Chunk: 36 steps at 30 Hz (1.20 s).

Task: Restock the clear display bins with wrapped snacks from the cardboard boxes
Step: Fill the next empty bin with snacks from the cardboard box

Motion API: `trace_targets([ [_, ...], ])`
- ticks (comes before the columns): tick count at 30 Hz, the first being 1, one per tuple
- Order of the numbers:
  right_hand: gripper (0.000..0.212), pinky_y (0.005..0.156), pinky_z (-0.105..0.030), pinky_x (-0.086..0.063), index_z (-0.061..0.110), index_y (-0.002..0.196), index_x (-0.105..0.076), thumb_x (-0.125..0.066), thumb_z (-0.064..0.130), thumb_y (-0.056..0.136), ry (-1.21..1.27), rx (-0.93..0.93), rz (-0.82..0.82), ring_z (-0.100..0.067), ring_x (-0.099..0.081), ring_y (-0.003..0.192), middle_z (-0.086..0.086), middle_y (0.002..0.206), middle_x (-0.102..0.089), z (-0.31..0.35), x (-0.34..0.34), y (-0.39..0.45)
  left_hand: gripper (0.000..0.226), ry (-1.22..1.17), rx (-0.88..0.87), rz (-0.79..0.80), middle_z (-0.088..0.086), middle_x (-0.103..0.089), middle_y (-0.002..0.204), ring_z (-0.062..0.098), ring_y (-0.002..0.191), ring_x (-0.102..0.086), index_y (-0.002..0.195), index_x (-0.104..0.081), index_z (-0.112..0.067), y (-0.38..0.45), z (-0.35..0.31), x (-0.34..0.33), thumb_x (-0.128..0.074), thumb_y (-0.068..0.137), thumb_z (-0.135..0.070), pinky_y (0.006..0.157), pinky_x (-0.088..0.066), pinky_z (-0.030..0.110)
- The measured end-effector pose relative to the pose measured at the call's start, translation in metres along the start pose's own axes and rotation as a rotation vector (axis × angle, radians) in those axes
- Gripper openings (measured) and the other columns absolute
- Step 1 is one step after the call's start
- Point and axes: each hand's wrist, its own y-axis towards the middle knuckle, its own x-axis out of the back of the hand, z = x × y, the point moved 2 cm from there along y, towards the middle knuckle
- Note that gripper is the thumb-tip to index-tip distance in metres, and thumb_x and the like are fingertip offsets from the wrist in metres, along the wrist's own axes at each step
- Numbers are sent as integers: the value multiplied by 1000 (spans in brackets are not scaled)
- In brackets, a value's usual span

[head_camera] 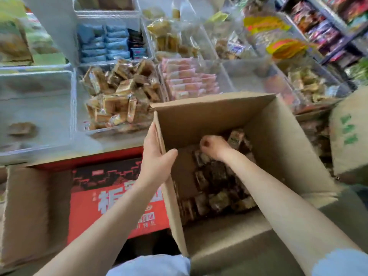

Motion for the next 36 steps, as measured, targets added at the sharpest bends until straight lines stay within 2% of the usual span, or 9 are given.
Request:
trace_targets([
  [3, 35, 103, -35, -43, 15, 132, -57, -54, 23, 98, -164, 44, 108, -32, -49, 129, -14, 139, -54, -16, -29, 29, 85, 19, 93, 34, -12, -43, 152, 9, 134, -48, 155, -18, -49, 0, 9, 5, -59, 94, -7, 96, -52, 23],
  [9, 53, 115, -50, -30, 15, 153, -35, -44, 17, 101, -583, -84, 237, -43, -14, 147, -19, 162, -7, -42, -75, 56, 83, -10, 138, 2, -13, -50, 144, 11, 124, -58, 155, -18, -50, -1, 9, 3, -57, 97, -6, 89, -59, 33],
  [16, 54, 114, -47, -25, 18, 150, -42, -53, 21, 97, -725, 5, 151, -36, -18, 145, -12, 159, -24, -20, -63, 64, 81, -18, 125, -15, -25, -51, 130, 2, 114, -60, 155, -19, -49, -2, 4, 0, -56, 99, -5, 75, -58, 19],
  [18, 52, 112, -46, -31, 19, 141, -50, -65, 21, 92, -526, 58, 155, -34, -29, 141, -13, 154, -35, -13, -48, 61, 81, -17, 128, -12, -20, -47, 135, 4, 117, -56, 156, -17, -48, -2, 4, 0, -58, 99, -8, 74, -57, 17],
  [21, 36, 90, -38, -54, 14, 116, -61, -78, 22, 85, 385, 79, 345, -21, -66, 103, -12, 122, -66, 4, -13, 41, 81, -22, 110, -4, -20, -48, 132, -7, 110, -55, 156, -18, -45, -3, 3, -1, -59, 98, -7, 66, -53, 11],
  [25, 40, 78, -36, -55, 7, 130, -61, -50, 33, 102, 1226, 174, 645, -23, -67, 89, -12, 105, -68, 36, 38, -11, 78, -24, 82, 55, -31, -47, 123, -20, 108, -51, 154, -25, -42, -5, 3, 8, -69, 94, -20, 66, -51, 9],
  [28, 45, 56, -26, -40, 5, 131, -61, -33, 32, 107, 1301, 268, 696, -18, -55, 69, -12, 91, -58, 73, 60, -43, 84, 20, 60, 67, -24, -47, 137, -1, 128, -46, 151, -32, -44, -3, -5, 33, -77, 81, -54, 83, -45, 15],
  [31, 40, 46, -21, -40, -2, 129, -53, -33, 25, 107, 1338, 310, 733, -17, -55, 58, -17, 87, -56, 117, 66, -63, 86, -66, -39, 51, -17, -54, 137, 2, 124, -54, 145, -42, -42, 0, -24, 69, -75, 70, -65, 96, -49, 27],
  [36, 24, 62, -22, -55, 11, 115, -63, -42, 18, 107, 1068, 351, 450, -13, -69, 75, -10, 100, -69, 212, 52, -75, 66, -225, -157, 76, -4, -66, 127, 14, 118, -63, 134, -54, -41, 8, -46, 146, -74, 73, -55, 92, -54, 32],
])
